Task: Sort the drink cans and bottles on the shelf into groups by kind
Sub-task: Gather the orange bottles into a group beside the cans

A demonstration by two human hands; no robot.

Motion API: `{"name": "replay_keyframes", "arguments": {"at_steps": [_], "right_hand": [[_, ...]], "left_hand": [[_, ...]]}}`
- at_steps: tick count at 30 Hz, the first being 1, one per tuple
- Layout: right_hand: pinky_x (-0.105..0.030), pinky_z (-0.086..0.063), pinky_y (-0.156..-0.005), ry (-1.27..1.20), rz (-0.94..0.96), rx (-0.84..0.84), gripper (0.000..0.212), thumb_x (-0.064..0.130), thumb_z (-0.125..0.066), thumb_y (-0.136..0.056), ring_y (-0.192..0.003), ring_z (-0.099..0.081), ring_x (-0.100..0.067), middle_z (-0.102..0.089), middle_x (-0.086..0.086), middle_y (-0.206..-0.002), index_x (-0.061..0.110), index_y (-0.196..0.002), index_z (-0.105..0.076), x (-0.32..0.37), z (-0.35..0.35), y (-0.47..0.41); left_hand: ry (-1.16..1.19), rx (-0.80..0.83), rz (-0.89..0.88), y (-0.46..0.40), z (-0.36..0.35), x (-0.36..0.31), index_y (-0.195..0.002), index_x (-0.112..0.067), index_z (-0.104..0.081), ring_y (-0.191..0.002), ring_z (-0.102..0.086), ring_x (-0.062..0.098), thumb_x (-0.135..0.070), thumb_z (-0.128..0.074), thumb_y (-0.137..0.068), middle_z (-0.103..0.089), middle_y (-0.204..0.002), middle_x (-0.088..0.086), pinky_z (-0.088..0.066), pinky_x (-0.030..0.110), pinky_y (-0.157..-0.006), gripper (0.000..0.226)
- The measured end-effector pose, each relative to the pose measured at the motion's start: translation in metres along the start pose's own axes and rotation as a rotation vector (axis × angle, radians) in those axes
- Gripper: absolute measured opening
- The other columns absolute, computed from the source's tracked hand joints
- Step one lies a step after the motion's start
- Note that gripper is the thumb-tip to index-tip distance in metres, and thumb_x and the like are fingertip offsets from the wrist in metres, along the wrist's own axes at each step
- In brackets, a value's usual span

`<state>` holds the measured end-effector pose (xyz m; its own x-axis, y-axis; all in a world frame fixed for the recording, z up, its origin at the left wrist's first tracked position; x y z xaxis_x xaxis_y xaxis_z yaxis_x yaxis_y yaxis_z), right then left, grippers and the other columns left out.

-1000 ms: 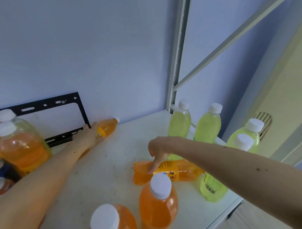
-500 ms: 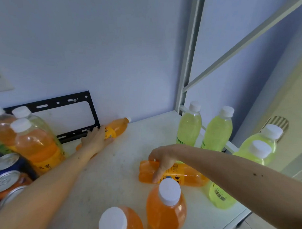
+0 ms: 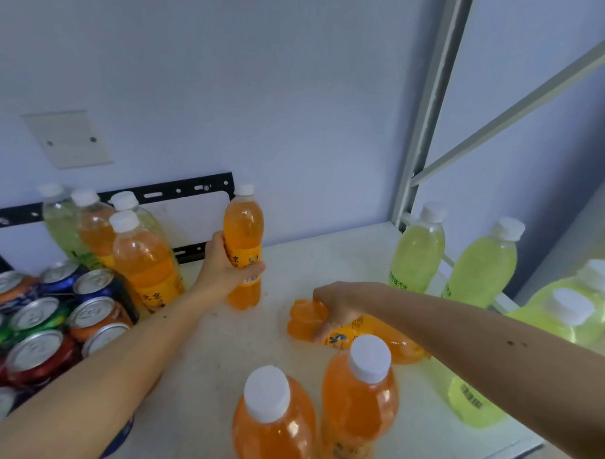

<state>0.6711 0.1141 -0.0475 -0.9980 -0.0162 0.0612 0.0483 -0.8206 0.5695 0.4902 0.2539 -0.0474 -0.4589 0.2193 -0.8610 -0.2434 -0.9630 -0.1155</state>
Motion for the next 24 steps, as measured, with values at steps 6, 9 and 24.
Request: {"name": "replay_keyframes", "arguments": {"at_steps": [6, 9, 24], "right_hand": [[-0.039, -0.051, -0.084, 0.309, -0.074, 0.188, 0.048, 0.043, -0.075, -0.079, -0.091, -0.055, -0.029, -0.055, -0.007, -0.101, 0.012, -0.108, -0.051, -0.017, -0.013, 0.011], [-0.038, -0.053, -0.073, 0.254, -0.051, 0.142, 0.043, 0.044, -0.074, -0.078, -0.081, -0.057, -0.029, -0.058, -0.006, -0.09, 0.009, -0.096, -0.057, -0.014, -0.006, 0.012], [-0.03, -0.052, -0.065, 0.637, 0.008, -0.128, 0.053, 0.044, -0.087, -0.061, -0.064, -0.054, -0.016, -0.051, 0.001, -0.076, 0.015, -0.073, -0.045, 0.082, 0.101, 0.033]], "left_hand": [[-0.003, -0.004, -0.009, 0.013, 0.007, 0.0, -0.134, -0.021, -0.029, -0.116, -0.051, 0.023, -0.026, -0.088, -0.066, -0.047, -0.124, 0.003, -0.049, 0.046, -0.095, 0.09], [0.041, 0.002, 0.01, 0.019, 0.009, -0.002, -0.139, -0.019, -0.026, -0.117, -0.051, 0.021, -0.023, -0.084, -0.071, -0.048, -0.124, 0.0, -0.047, 0.045, -0.097, 0.089], [0.116, -0.061, -0.108, 0.035, 0.05, -0.052, -0.135, -0.025, -0.037, -0.114, -0.053, 0.011, -0.033, -0.076, -0.08, -0.054, -0.126, -0.006, -0.05, 0.037, -0.094, 0.068]]}}
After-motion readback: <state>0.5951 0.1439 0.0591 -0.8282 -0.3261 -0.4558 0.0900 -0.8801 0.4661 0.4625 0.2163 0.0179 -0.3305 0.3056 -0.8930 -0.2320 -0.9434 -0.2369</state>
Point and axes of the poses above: each hand's wrist, its own y-axis away from the middle knuckle, its own z-axis out of the back of the hand, x = y × z, the point moved 7 cm from there along -y, towards the middle knuckle
